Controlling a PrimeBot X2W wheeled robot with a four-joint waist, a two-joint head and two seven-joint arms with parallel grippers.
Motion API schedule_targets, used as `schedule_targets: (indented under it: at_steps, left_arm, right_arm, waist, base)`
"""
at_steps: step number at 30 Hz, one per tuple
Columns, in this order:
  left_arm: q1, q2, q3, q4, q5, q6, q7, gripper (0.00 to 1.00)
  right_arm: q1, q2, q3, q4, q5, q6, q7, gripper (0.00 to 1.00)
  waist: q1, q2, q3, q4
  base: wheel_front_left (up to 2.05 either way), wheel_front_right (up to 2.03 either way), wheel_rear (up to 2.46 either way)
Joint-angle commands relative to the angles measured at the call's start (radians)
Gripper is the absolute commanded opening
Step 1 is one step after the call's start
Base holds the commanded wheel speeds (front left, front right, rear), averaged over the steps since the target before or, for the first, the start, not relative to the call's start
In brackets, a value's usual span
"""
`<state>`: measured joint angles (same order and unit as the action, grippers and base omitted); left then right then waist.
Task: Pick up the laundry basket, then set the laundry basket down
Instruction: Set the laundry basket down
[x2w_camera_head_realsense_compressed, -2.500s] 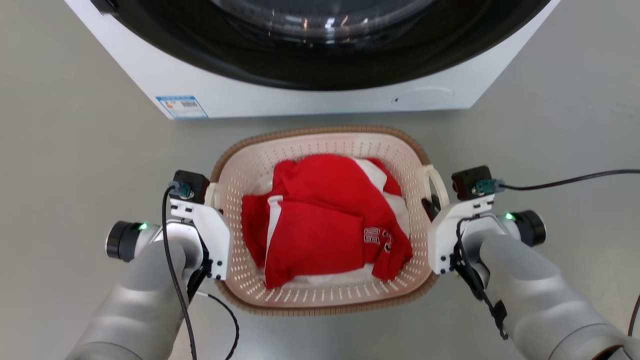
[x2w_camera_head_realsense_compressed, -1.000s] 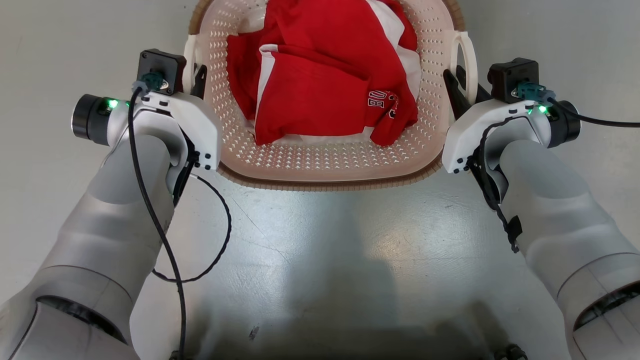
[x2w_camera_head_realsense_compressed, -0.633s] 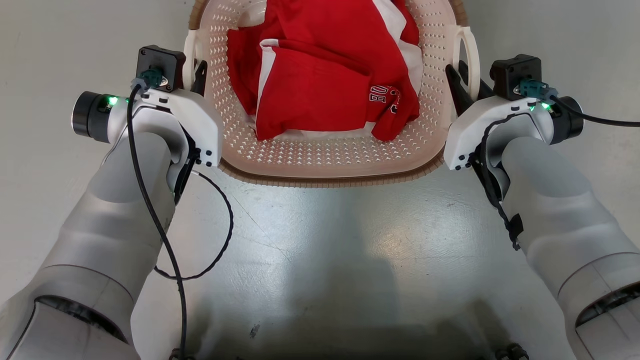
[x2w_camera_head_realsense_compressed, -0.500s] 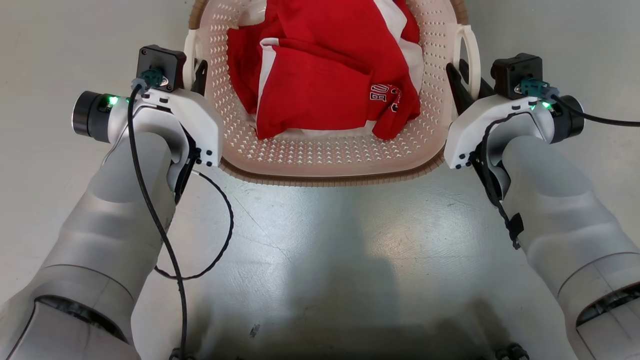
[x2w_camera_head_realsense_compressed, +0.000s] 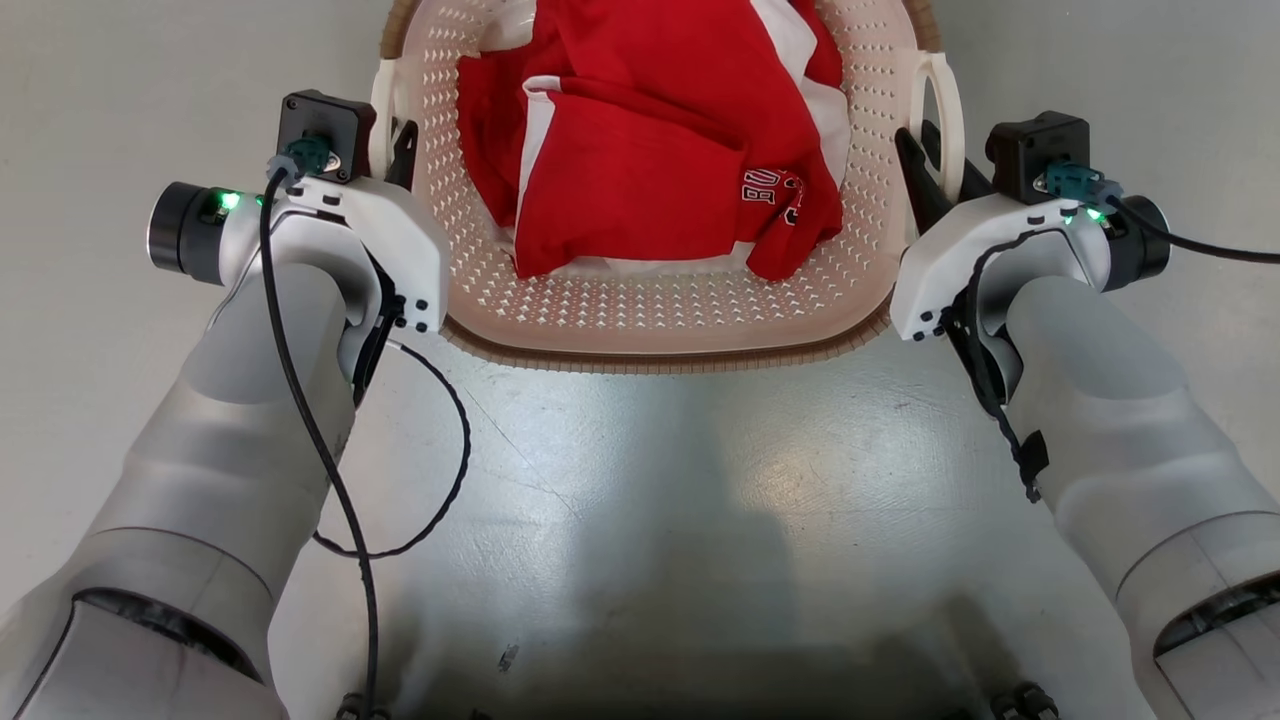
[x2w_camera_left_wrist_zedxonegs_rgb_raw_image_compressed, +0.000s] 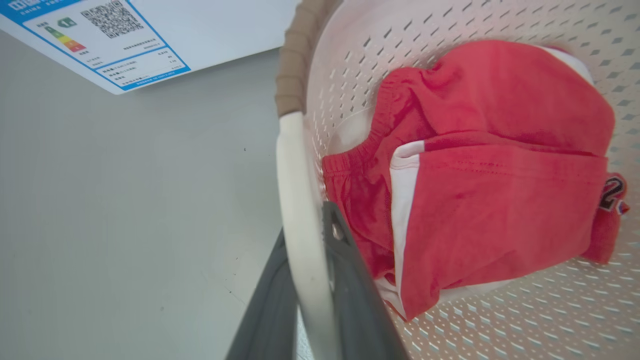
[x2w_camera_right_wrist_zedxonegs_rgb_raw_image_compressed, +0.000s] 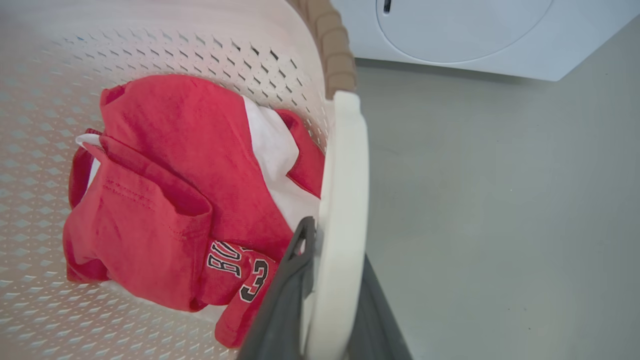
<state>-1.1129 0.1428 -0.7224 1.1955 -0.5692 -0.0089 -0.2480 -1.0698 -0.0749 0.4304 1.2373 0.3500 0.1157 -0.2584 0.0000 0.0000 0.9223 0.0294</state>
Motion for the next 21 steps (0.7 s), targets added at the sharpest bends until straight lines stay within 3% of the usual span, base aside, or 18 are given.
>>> schedule_targets:
  at_steps: [1,11,12,13,14,21]
  left_arm:
    - [-0.011,0.034,0.011,-0.008,0.017,-0.001,-0.014,0.0]
    - [-0.01,0.028,0.02,0.006,0.024,-0.005,-0.014,0.02]
    - [-0.009,0.026,0.022,0.016,0.02,-0.007,-0.014,0.32]
    - [-0.009,0.023,0.023,0.026,0.017,-0.008,-0.013,0.71]
    - [-0.009,0.019,0.021,0.033,0.017,-0.008,-0.013,1.0]
    - [-0.017,0.008,0.024,0.055,0.009,-0.004,-0.014,1.0]
  right_arm:
    - [0.063,0.025,0.022,-0.008,-0.022,0.015,-0.003,0.0]
    - [0.06,0.025,0.003,-0.003,-0.035,0.015,-0.003,0.0]
    - [0.058,0.025,-0.005,-0.002,-0.037,0.015,-0.003,0.06]
    - [0.056,0.025,-0.011,-0.002,-0.043,0.015,-0.003,0.53]
    - [0.056,0.025,-0.017,-0.001,-0.049,0.015,-0.003,1.0]
    - [0.062,0.025,-0.059,0.0,-0.08,0.015,-0.003,1.0]
  waist:
    - [0.0,0.0,0.001,0.0]
    - [0.0,0.0,0.01,-0.002]
    - [0.0,0.0,0.01,-0.003]
    - [0.0,0.0,0.011,-0.004]
    - [0.0,0.0,0.011,-0.004]
    - [0.0,0.0,0.009,-0.003]
  base:
    - [0.0,0.0,0.0]
    - [0.0,0.0,0.0]
    - [0.0,0.0,0.0]
    - [0.0,0.0,0.0]
    - [0.0,0.0,0.0]
    - [0.0,0.0,0.0]
